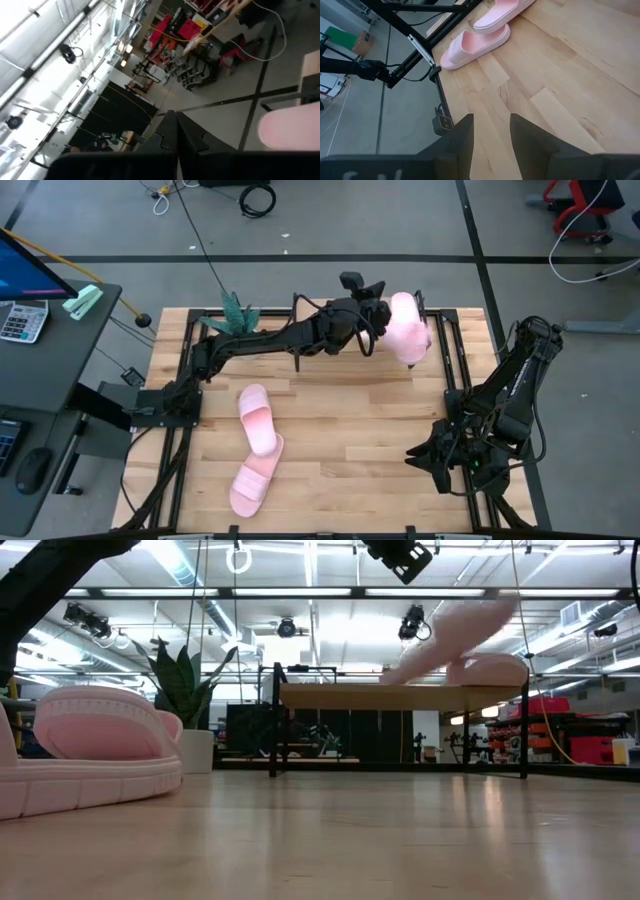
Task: Pick and place slides into the shelf
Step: Put the pink slipper on the shelf
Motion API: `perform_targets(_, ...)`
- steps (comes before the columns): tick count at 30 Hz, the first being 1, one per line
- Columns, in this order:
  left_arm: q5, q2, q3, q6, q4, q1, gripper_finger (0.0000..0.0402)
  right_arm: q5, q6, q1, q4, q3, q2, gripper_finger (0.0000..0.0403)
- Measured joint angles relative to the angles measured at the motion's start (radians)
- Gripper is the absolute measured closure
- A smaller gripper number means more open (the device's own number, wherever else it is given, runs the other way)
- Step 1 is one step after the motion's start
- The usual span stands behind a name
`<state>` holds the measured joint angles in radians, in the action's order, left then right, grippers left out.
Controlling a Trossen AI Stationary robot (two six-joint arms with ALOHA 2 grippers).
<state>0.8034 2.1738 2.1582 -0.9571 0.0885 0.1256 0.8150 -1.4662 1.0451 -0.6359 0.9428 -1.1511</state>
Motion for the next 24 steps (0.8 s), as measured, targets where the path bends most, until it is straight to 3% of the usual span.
perform_targets(14, 0.001, 0.000, 0.000, 0.335, -0.280, -0.012, 0.0399, 0.000, 0.001, 0.000, -0.013, 0.000, 0.000, 0.0270)
perform_targets(20, -0.012, 0.000, 0.000, 0.651, -0.480, -0.067, 0.0372, 0.000, 0.001, 0.000, -0.015, 0.000, 0.000, 0.0270)
perform_targets(24, -0.116, 0.000, 0.001, 0.880, -0.657, -0.127, 0.0361, 0.000, 0.001, 0.000, -0.022, 0.000, 0.000, 0.0270)
